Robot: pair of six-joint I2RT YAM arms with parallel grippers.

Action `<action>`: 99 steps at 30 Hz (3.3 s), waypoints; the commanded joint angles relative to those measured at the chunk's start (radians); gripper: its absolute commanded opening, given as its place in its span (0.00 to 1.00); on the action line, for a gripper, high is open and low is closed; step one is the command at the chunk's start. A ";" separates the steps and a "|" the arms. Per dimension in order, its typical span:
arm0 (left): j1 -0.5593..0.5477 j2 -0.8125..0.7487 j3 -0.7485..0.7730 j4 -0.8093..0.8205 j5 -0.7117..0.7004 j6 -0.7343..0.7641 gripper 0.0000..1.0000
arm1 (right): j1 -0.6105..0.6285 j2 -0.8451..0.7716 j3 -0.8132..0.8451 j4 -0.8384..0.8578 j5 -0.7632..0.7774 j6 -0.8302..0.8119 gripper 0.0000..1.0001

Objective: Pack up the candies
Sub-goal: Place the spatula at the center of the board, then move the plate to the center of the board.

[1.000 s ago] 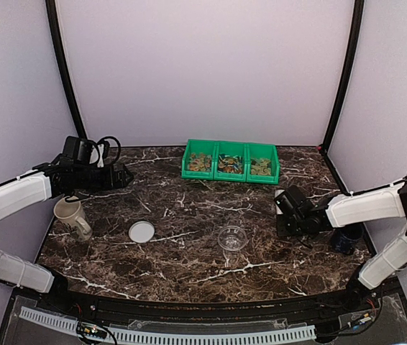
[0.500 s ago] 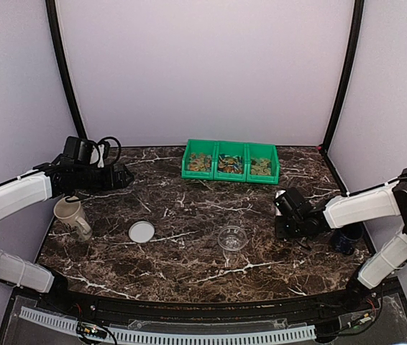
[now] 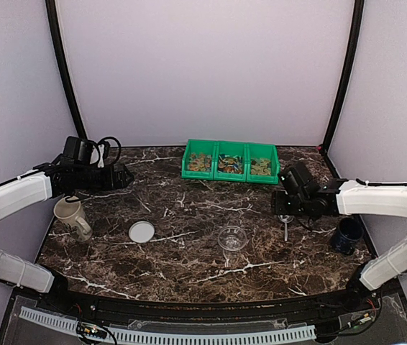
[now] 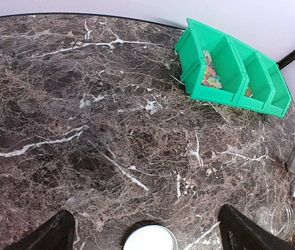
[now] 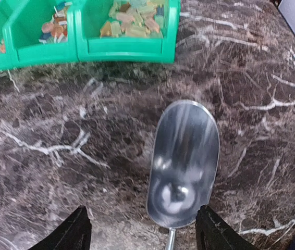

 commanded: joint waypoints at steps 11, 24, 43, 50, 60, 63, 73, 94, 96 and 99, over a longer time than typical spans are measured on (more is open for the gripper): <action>0.008 -0.011 -0.015 0.017 0.019 -0.008 0.99 | -0.222 0.253 0.425 0.043 -0.039 -0.165 0.69; 0.008 -0.016 -0.016 0.018 0.021 -0.003 0.99 | -0.408 0.642 0.747 0.000 -0.219 -0.219 0.66; 0.009 0.002 -0.015 0.022 0.030 -0.004 0.99 | -0.433 0.815 0.888 -0.017 -0.359 -0.328 0.31; 0.010 0.012 -0.013 0.023 0.041 -0.009 0.99 | -0.403 0.812 0.889 -0.015 -0.323 -0.392 0.11; 0.010 0.008 -0.013 0.025 0.043 -0.011 0.99 | -0.328 0.830 0.916 -0.021 -0.307 -0.464 0.06; 0.011 0.006 -0.013 0.023 0.043 -0.011 0.99 | -0.289 0.844 0.939 -0.023 -0.309 -0.469 0.06; 0.014 -0.006 -0.014 0.024 0.037 -0.012 0.99 | -0.142 0.925 1.051 -0.058 -0.317 -0.466 0.06; 0.025 -0.017 -0.017 0.028 0.045 -0.013 0.99 | 0.024 1.063 1.234 -0.102 -0.365 -0.555 0.05; 0.025 -0.017 -0.018 0.027 0.046 -0.013 0.99 | 0.025 1.053 1.214 -0.096 -0.356 -0.577 0.04; 0.027 -0.015 -0.017 0.030 0.049 -0.014 0.99 | 0.024 1.030 1.172 -0.085 -0.359 -0.632 0.02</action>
